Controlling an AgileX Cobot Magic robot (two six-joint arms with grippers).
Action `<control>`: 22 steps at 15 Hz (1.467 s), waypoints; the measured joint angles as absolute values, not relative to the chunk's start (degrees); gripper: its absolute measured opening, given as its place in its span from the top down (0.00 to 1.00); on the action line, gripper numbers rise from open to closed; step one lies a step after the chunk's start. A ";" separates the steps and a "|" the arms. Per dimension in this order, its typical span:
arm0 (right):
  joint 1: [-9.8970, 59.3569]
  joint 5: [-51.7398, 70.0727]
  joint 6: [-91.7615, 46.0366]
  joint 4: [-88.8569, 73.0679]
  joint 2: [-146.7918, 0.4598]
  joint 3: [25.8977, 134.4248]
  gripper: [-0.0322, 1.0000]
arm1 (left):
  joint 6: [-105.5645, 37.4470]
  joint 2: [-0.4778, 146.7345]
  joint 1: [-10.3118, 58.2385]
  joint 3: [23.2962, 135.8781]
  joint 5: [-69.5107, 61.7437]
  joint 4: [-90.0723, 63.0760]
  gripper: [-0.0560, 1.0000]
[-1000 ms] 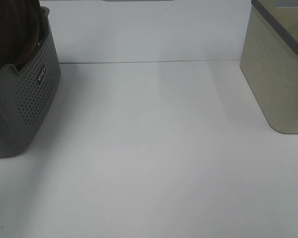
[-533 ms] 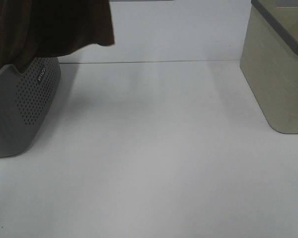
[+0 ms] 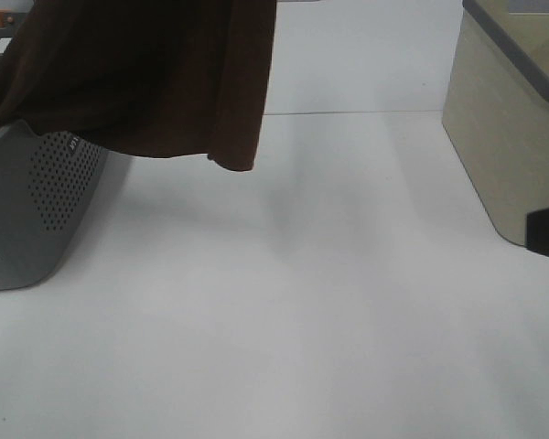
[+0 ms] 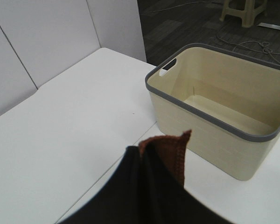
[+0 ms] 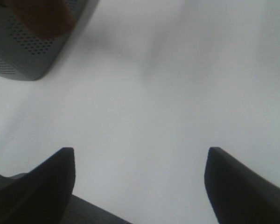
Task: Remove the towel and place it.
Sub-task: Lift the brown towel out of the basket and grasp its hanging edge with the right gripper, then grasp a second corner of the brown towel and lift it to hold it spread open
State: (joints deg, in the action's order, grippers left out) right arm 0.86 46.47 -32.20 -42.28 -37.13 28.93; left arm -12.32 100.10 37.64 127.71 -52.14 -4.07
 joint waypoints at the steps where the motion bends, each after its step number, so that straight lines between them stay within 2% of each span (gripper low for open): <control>1: 0.86 45.95 -42.57 -50.76 -41.42 28.93 0.26 | -12.32 100.44 37.82 127.71 -52.08 -4.93 0.95; 4: 0.86 46.41 -68.41 -71.05 -52.48 28.93 0.26 | -12.32 102.39 37.82 127.71 -51.97 -6.70 0.95; 6: 0.86 46.35 -77.64 -77.01 -58.38 30.42 0.28 | -11.97 103.53 37.82 127.71 -50.88 -7.96 0.95; 9: 1.66 44.29 -81.59 -77.86 -62.97 33.86 0.28 | -11.86 104.56 37.82 127.71 -49.56 -9.85 0.95; 10: 4.24 41.60 -82.74 -78.09 -63.77 34.84 0.28 | -11.86 104.91 37.82 127.71 -49.27 -10.31 0.95; 11: 11.69 32.37 -86.12 -78.21 -65.20 35.47 0.28 | -11.86 105.37 37.82 127.71 -48.13 -11.06 0.95; 15: 24.92 12.15 -88.18 -82.39 -70.93 36.78 0.28 | -11.80 105.37 37.82 127.71 -47.90 -11.40 0.95; 18: 29.91 10.89 -89.95 -84.40 -79.24 40.97 0.29 | -11.75 105.37 37.82 127.71 -47.78 -11.40 0.95; 22: 30.08 11.75 -90.24 -92.19 -89.04 46.98 0.28 | -11.75 105.37 37.82 127.71 -46.81 -11.46 0.95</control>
State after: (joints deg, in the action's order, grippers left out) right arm 30.08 11.75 -90.24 -92.19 -89.04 46.98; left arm -11.75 105.37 37.82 127.71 -46.81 -11.46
